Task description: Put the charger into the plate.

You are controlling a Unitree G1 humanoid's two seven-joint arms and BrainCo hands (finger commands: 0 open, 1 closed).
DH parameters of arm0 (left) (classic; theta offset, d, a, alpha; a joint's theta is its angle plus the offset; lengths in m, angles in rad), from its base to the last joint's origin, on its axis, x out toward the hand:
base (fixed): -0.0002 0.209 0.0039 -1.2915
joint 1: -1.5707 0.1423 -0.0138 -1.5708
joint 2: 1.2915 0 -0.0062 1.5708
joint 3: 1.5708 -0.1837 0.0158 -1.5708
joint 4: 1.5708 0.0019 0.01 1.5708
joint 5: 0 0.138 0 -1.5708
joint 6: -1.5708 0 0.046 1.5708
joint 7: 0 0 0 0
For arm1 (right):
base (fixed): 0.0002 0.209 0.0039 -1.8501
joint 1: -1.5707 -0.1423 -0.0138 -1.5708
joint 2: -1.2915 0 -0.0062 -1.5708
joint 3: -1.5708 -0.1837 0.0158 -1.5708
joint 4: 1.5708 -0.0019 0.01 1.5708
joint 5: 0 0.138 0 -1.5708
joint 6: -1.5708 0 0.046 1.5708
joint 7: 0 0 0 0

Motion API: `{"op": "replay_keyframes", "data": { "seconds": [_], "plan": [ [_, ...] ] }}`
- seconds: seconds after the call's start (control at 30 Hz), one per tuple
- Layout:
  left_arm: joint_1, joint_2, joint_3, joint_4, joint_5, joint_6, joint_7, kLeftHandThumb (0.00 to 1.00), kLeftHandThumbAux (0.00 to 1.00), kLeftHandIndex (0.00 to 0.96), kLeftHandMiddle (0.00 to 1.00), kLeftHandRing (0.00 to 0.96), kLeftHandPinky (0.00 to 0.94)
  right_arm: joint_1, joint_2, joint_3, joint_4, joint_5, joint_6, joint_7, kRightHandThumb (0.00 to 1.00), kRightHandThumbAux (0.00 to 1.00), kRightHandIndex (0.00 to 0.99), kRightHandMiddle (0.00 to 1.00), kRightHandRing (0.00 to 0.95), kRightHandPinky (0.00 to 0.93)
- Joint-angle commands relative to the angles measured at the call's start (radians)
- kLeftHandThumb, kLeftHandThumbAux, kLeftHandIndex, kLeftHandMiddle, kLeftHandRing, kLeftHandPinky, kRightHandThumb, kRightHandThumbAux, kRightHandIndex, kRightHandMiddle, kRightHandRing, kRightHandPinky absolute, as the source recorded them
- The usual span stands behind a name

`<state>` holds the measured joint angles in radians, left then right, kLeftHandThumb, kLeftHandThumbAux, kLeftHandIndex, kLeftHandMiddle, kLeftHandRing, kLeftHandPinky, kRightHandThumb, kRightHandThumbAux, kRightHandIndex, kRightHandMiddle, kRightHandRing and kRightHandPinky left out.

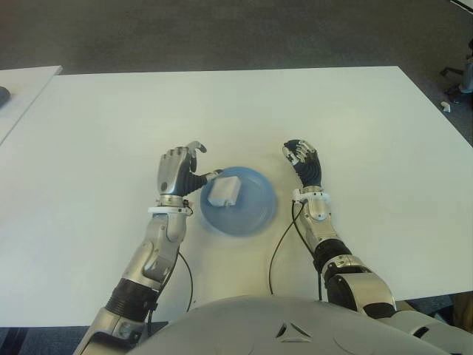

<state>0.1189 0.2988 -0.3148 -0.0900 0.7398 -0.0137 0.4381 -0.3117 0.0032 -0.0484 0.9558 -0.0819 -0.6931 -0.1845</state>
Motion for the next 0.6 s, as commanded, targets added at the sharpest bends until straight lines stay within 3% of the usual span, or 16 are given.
{"op": "replay_keyframes", "data": {
  "seconds": [0.03,0.33,0.6],
  "plan": [
    [0.017,0.01,-0.031,0.01,0.013,-0.052,-0.032,0.752,0.694,0.444,0.857,0.859,0.868,0.171,0.016,0.008,0.12,-0.015,0.076,-0.02,0.0,0.604,0.347,0.388,0.322,0.275],
    [0.016,0.016,-0.067,0.018,0.034,-0.099,-0.05,0.753,0.693,0.444,0.855,0.858,0.865,0.174,0.014,0.017,0.125,-0.018,0.074,-0.029,0.0,0.592,0.341,0.387,0.32,0.261],
    [0.009,0.003,-0.089,0.035,0.058,-0.094,-0.069,0.753,0.693,0.444,0.847,0.85,0.862,0.178,0.02,0.02,0.119,-0.016,0.07,-0.03,0.0,0.597,0.349,0.394,0.331,0.268]
  ]
}}
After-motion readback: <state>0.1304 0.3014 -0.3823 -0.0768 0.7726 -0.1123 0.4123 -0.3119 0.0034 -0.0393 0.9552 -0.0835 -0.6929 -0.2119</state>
